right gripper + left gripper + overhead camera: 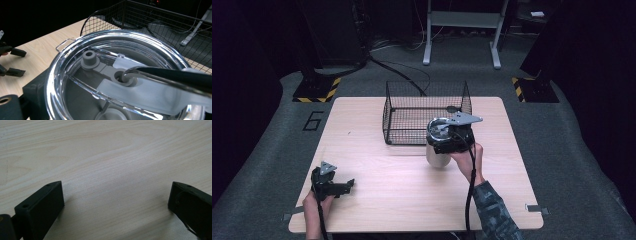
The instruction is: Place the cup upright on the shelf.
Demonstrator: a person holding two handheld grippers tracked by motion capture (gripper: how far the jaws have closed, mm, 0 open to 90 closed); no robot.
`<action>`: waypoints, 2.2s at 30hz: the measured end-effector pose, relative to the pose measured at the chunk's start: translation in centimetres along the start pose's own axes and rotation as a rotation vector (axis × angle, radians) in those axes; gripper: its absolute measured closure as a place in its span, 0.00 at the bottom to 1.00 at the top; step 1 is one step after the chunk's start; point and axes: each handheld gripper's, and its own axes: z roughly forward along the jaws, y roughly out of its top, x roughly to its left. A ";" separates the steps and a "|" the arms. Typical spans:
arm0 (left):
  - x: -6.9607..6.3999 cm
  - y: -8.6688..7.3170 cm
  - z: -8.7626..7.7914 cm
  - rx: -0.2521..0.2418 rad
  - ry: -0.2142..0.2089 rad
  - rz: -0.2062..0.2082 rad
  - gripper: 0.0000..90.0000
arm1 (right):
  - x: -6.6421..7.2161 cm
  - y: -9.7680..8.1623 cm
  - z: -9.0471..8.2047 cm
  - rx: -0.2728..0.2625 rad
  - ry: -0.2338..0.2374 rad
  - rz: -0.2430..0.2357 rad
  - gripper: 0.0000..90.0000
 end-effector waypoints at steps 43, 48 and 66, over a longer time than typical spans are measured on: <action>0.1 0.0 -0.1 0.011 -0.001 0.014 0.00 | -3.2 6.8 -0.8 -0.017 -0.024 -0.013 0.04; 0.0 0.0 0.0 -0.003 0.001 0.000 0.00 | -3.7 7.6 -0.2 -0.012 -0.040 -0.013 0.04; 0.1 0.0 -0.1 0.012 -0.001 0.013 0.00 | -4.7 10.3 3.5 0.016 -0.081 -0.028 0.04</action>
